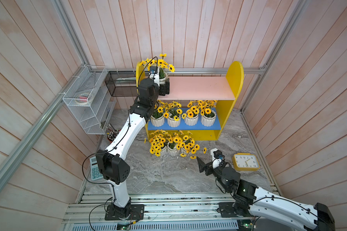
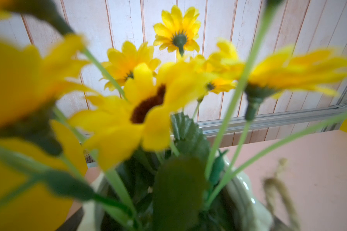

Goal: Take the sunflower pots off the shelves
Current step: Pick up the sunflower pot from the shelf.

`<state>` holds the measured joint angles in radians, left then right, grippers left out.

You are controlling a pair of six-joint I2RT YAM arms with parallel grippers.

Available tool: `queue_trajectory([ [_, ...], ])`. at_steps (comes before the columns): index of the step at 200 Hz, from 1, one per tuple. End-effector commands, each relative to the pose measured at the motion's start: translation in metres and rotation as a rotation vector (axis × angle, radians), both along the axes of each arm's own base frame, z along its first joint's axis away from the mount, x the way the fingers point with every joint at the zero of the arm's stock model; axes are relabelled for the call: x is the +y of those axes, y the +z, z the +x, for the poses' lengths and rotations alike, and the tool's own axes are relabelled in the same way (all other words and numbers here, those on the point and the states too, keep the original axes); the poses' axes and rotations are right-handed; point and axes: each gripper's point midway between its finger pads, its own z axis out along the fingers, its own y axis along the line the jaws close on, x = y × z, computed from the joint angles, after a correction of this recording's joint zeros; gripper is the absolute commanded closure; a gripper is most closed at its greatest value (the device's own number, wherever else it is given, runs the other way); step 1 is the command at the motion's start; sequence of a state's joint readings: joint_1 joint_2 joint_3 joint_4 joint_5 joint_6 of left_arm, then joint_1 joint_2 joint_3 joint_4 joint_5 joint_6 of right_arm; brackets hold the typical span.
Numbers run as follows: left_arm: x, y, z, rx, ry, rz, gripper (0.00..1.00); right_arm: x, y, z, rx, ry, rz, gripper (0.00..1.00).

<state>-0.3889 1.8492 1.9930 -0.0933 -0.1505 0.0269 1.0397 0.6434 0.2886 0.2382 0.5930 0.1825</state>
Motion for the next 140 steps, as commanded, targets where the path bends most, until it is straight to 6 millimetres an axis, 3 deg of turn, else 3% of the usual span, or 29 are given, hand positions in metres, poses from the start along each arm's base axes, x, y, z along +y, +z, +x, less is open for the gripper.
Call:
queue_trajectory([
  [1, -0.006, 0.007, -0.012, -0.015, -0.055, 0.022, 0.99, -0.005, 0.006, 0.002, -0.016, -0.027, 0.011, 0.02],
  [55, -0.034, 0.044, -0.059, -0.098, -0.145, 0.075, 1.0, -0.016, 0.043, 0.016, -0.036, -0.087, 0.088, 0.02],
  [114, -0.037, 0.062, -0.085, -0.135, -0.189, 0.056, 1.0, -0.039, 0.086, 0.035, -0.088, -0.164, 0.143, 0.02],
  [140, -0.051, 0.069, -0.107, -0.155, -0.246, 0.044, 1.0, -0.054, 0.108, 0.046, -0.115, -0.224, 0.148, 0.02],
])
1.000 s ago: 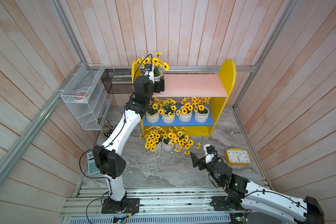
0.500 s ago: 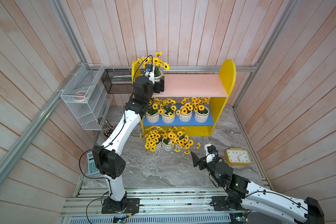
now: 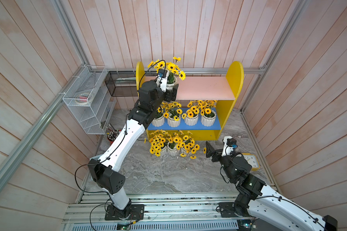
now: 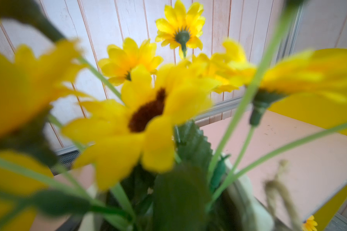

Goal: Take the sunflower pots off the shelves
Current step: Pick up the sunflower pot from the shelf.

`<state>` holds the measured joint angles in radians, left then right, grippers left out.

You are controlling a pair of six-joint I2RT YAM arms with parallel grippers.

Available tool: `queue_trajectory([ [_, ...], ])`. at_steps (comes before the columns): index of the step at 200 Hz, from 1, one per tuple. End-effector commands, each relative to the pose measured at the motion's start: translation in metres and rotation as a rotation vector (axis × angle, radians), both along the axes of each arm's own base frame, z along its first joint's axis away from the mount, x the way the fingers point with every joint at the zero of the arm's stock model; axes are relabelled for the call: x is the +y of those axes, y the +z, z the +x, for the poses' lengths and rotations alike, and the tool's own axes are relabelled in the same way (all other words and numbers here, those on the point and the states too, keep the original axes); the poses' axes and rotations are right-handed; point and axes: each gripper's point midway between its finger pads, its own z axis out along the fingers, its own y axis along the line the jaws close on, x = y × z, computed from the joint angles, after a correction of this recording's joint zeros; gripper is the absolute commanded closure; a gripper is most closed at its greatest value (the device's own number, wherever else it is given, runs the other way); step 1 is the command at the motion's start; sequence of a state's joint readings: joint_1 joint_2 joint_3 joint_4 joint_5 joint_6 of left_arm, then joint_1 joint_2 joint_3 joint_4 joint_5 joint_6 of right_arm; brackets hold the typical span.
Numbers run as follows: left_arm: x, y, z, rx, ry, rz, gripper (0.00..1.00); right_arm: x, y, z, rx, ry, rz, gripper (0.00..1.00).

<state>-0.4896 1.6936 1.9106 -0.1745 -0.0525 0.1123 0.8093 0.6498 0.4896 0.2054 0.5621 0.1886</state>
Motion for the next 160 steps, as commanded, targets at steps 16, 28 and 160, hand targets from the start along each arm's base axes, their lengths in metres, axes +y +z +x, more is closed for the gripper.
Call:
queue_trajectory([
  [16, -0.018, 0.046, -0.057, -0.133, -0.1, -0.068, 1.0, -0.021, 0.04, 0.015, -0.031, -0.069, 0.037, 0.02],
  [28, -0.029, 0.042, -0.075, -0.142, -0.123, -0.072, 1.0, -0.032, 0.052, 0.022, -0.029, -0.087, 0.07, 0.02],
  [160, -0.152, -0.206, -0.279, -0.1, -0.447, -0.154, 1.0, -0.169, 0.067, 0.048, 0.024, -0.235, 0.367, 0.02],
])
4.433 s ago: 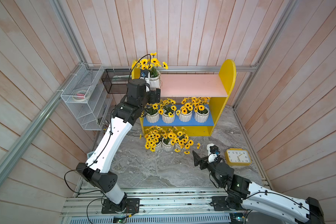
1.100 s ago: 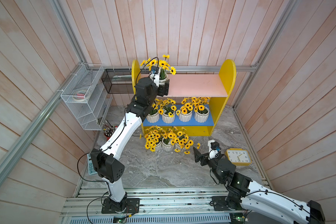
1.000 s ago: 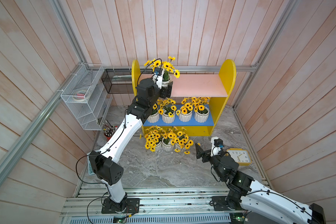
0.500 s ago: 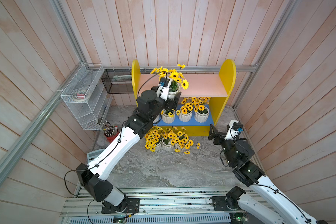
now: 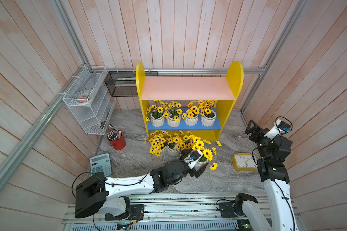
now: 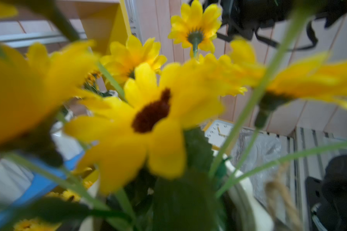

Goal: Take the sunflower pots off the shelves
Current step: Place the sunflower pot at the center of the board.

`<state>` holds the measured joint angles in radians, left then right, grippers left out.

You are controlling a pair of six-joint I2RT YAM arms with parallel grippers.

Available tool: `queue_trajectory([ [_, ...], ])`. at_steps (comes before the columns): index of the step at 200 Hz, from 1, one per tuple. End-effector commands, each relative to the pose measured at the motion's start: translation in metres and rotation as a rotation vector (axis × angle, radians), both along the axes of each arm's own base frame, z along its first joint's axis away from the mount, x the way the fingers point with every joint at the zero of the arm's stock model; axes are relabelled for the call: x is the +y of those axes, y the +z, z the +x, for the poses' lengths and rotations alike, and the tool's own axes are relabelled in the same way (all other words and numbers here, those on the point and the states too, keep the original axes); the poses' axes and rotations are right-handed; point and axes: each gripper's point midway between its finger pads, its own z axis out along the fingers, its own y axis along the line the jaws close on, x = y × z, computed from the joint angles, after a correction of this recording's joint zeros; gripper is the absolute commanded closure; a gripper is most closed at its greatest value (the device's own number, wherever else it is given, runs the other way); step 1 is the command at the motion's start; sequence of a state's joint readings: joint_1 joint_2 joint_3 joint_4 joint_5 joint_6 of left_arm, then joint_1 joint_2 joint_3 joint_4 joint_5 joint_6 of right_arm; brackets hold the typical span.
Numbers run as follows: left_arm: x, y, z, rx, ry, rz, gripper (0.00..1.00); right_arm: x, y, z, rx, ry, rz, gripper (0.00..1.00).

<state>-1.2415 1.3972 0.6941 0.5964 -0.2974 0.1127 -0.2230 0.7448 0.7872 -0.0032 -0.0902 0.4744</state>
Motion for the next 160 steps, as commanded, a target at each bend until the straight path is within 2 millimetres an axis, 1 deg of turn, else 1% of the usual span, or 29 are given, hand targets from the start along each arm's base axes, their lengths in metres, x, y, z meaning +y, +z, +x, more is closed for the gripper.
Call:
queue_trajectory([
  [1, 0.006, 0.055, -0.001, -0.12, 0.058, -0.308, 1.0, 0.025, 0.0, -0.002, -0.039, 0.148, 0.06, 0.03],
  [24, -0.011, 0.02, -0.003, -0.099, 0.025, -0.309, 1.0, 0.034, -0.009, -0.002, -0.035, 0.198, 0.097, 0.07],
  [52, -0.032, -0.015, -0.001, -0.088, -0.003, -0.324, 1.0, 0.041, -0.029, -0.004, 0.0, 0.234, 0.128, 0.1],
  [62, -0.038, -0.023, 0.001, -0.093, 0.001, -0.336, 1.0, 0.041, -0.034, -0.005, 0.011, 0.233, 0.13, 0.11],
  [92, -0.058, -0.049, 0.01, -0.128, 0.018, -0.316, 1.0, 0.045, -0.039, -0.011, 0.006, 0.245, 0.137, 0.12],
  [103, -0.062, -0.053, 0.013, -0.139, 0.025, -0.323, 1.0, 0.047, -0.04, -0.011, 0.008, 0.257, 0.14, 0.13],
  [131, -0.073, -0.072, 0.026, -0.118, 0.01, -0.316, 1.0, 0.05, -0.043, -0.014, 0.002, 0.269, 0.139, 0.14],
  [160, -0.083, -0.097, 0.042, -0.08, -0.01, -0.254, 1.0, 0.052, -0.047, -0.015, 0.0, 0.278, 0.137, 0.14],
])
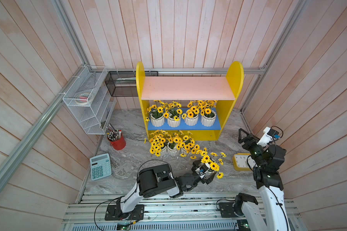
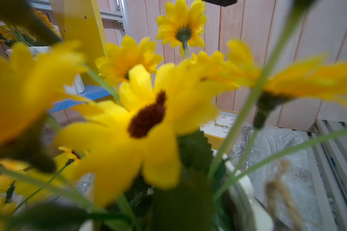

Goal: Take the sunflower pots off the shelves
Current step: Place the sunflower pot at the center of the board.

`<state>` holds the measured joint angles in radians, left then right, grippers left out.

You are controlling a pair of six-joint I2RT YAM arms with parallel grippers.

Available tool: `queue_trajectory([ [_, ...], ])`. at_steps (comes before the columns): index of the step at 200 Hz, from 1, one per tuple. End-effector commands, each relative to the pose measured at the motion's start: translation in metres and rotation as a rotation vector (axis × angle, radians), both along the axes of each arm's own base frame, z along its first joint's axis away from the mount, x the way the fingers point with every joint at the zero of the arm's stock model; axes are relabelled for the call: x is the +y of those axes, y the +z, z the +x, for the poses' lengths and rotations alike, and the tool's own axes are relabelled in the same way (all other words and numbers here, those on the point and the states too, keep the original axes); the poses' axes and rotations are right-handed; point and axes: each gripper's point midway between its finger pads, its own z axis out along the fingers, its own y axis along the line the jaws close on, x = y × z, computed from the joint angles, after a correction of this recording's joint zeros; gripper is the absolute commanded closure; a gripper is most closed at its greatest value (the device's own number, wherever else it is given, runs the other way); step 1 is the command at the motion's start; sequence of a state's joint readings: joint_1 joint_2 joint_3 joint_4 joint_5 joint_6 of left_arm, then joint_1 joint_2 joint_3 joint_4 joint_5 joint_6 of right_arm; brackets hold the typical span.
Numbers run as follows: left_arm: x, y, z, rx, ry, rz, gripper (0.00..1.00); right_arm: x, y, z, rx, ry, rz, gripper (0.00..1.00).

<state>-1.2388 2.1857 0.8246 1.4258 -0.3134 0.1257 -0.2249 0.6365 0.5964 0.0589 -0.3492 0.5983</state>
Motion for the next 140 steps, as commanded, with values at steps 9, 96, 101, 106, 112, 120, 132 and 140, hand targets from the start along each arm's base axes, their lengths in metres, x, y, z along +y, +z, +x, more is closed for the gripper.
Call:
queue_trajectory([
  [9, -0.009, 0.014, 0.015, -0.001, -0.043, -0.085, 1.0, 0.005, -0.001, -0.002, -0.019, 0.026, 0.0, 0.14],
  [96, -0.017, -0.049, 0.033, 0.11, -0.034, 0.053, 1.0, 0.011, -0.01, -0.002, -0.017, 0.053, -0.012, 0.14],
  [101, -0.018, -0.052, 0.034, 0.113, -0.032, 0.058, 1.0, 0.012, -0.01, -0.002, -0.016, 0.056, -0.013, 0.14],
  [106, -0.018, -0.054, 0.035, 0.114, -0.028, 0.061, 0.98, 0.012, -0.011, -0.002, -0.014, 0.057, -0.014, 0.14],
  [112, -0.018, -0.056, 0.036, 0.116, -0.024, 0.065, 0.94, 0.013, -0.011, -0.002, -0.013, 0.059, -0.015, 0.14],
  [120, -0.017, -0.06, 0.037, 0.122, -0.018, 0.069, 0.77, 0.014, -0.011, -0.002, -0.014, 0.064, -0.017, 0.14],
  [132, -0.017, -0.064, 0.037, 0.133, -0.023, 0.079, 0.46, 0.015, -0.012, -0.002, -0.011, 0.065, -0.018, 0.13],
  [140, -0.016, -0.065, 0.037, 0.143, -0.021, 0.087, 0.27, 0.015, -0.014, -0.002, -0.006, 0.068, -0.017, 0.12],
])
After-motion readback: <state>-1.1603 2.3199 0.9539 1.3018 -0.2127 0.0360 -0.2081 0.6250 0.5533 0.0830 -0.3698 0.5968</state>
